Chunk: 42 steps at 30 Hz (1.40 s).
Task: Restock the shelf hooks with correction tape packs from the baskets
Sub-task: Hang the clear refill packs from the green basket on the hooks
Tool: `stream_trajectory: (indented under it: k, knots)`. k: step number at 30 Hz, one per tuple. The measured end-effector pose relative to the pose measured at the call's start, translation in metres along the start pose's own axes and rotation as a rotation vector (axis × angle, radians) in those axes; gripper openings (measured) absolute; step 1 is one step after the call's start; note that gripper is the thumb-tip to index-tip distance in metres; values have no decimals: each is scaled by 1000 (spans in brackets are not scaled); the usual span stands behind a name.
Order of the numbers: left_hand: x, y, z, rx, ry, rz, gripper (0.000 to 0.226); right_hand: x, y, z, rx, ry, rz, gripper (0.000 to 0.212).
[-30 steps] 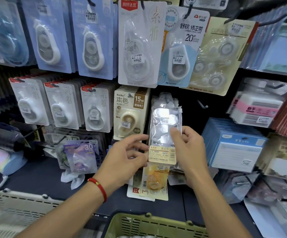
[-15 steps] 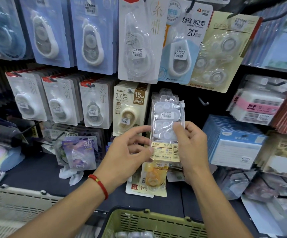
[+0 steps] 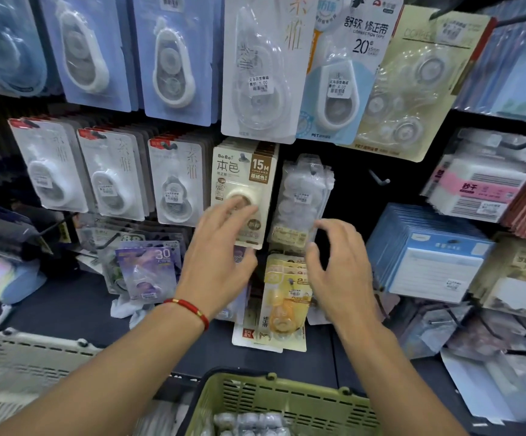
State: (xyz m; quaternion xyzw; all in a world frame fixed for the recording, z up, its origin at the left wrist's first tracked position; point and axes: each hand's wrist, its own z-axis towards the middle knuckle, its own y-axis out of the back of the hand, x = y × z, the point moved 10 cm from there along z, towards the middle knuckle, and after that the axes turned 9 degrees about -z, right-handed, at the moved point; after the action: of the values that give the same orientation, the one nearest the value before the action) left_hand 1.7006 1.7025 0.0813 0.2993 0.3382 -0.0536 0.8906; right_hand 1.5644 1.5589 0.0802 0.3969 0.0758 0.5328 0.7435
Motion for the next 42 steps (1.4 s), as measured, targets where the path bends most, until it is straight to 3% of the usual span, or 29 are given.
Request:
stream_trajectory:
  k: [2,4,8,18,21,27,30,35,37,40,42]
  knots:
    - [-2,-1,2,-6,-77,82,71,19,-18,3,59,176,-108,42]
    - [0,-4,2,-8,-97,146,79,22,-41,14,162,223,-239,52]
    - [3,-8,0,-6,-110,184,91,8,-66,53,226,189,-388,58]
    - [7,-16,-2,51,-111,177,94,-34,-128,119,481,87,-572,92]
    - [7,-18,-5,77,-124,190,93,-32,-119,116,485,82,-562,82]
    - [4,-26,-25,173,-152,237,74,-31,-46,29,311,59,-198,36]
    - [0,-55,-51,407,-219,382,57,-50,-32,-48,477,34,-164,24]
    - [21,-142,-173,1154,-229,582,46,-93,-68,-225,1216,-14,-308,32]
    - [41,-165,-236,1390,-155,639,47,-103,-74,-304,1458,-29,-313,46]
    - [69,-184,-319,1543,85,582,53,-114,-74,-401,1694,-110,-266,68]
    - [84,-188,-365,1573,253,519,53,-119,-75,-425,1643,-134,-278,62]
